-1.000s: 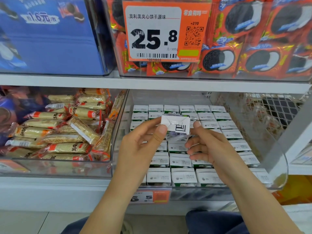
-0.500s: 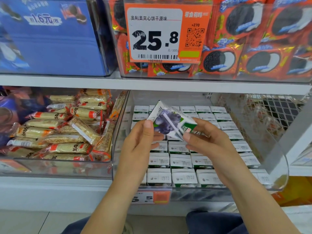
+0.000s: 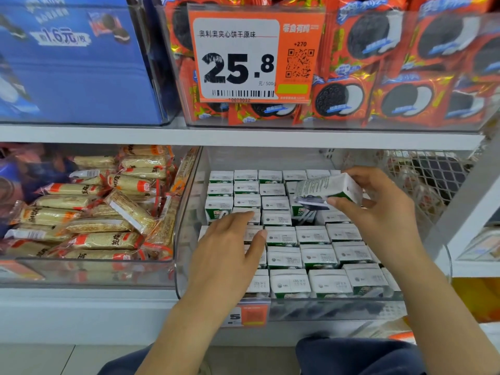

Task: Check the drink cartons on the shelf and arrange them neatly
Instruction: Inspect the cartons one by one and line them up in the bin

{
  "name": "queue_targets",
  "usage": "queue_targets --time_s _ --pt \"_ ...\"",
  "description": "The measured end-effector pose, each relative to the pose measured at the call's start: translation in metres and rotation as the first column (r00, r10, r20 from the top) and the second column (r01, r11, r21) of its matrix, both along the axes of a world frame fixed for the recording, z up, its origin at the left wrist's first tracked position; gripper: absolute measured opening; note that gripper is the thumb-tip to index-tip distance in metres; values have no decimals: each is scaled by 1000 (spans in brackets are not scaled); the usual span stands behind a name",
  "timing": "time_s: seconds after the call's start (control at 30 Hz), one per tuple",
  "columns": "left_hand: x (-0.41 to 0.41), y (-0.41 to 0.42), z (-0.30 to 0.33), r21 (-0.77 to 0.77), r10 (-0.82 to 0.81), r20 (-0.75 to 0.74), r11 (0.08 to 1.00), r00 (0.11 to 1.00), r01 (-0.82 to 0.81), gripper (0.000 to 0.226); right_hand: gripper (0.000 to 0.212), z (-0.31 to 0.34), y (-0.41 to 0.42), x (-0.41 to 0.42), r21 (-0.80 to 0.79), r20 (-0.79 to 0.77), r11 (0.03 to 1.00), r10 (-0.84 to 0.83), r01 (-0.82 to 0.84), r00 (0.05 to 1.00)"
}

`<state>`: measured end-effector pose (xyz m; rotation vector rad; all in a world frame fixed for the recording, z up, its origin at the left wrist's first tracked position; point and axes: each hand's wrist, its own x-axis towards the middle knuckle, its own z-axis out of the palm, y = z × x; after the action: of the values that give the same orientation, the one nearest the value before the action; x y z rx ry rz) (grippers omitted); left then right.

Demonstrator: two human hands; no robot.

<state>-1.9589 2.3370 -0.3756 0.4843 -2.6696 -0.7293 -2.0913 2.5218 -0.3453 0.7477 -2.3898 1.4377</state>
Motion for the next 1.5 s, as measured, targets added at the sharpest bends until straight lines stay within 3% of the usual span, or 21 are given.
queue_targets --time_s 0.2,0.37,0.53,0.8,0.9,1.03,1.17,1.27,1.5 --pt "-4 -2 -8 -189 -2 161 982 987 32 53 41 -1 -2 -4 69 -16 995 75 -74 997" --pt "-4 -3 -9 -206 -2 168 978 986 37 53 42 -4 -6 2 259 -184 962 142 -91 973" --pt "-4 -2 -10 -227 1 162 973 987 36 54 42 -8 -14 1 322 -249 943 164 -79 955" --pt "-3 -2 -12 -217 -4 160 975 987 39 54 44 -23 -29 -10 530 -103 841 195 -112 975" --pt "-4 -3 -12 -226 -3 154 973 988 38 54 35 -25 -30 -11 585 -68 800 214 -135 975" --pt "-3 -3 -12 -222 -10 150 974 989 43 53 24 -19 -29 -8 574 -55 807 202 -135 978" --pt "-3 -3 -12 -239 -8 149 970 989 44 53 15 -8 -11 -6 530 118 816 201 -233 972" --pt "-4 -2 -12 -244 -4 152 969 988 41 53 17 -6 -4 -4 603 248 734 199 -312 948" --pt "-4 -2 -13 -243 -1 159 969 987 40 54 28 8 -22 -3 739 276 603 137 -301 951"
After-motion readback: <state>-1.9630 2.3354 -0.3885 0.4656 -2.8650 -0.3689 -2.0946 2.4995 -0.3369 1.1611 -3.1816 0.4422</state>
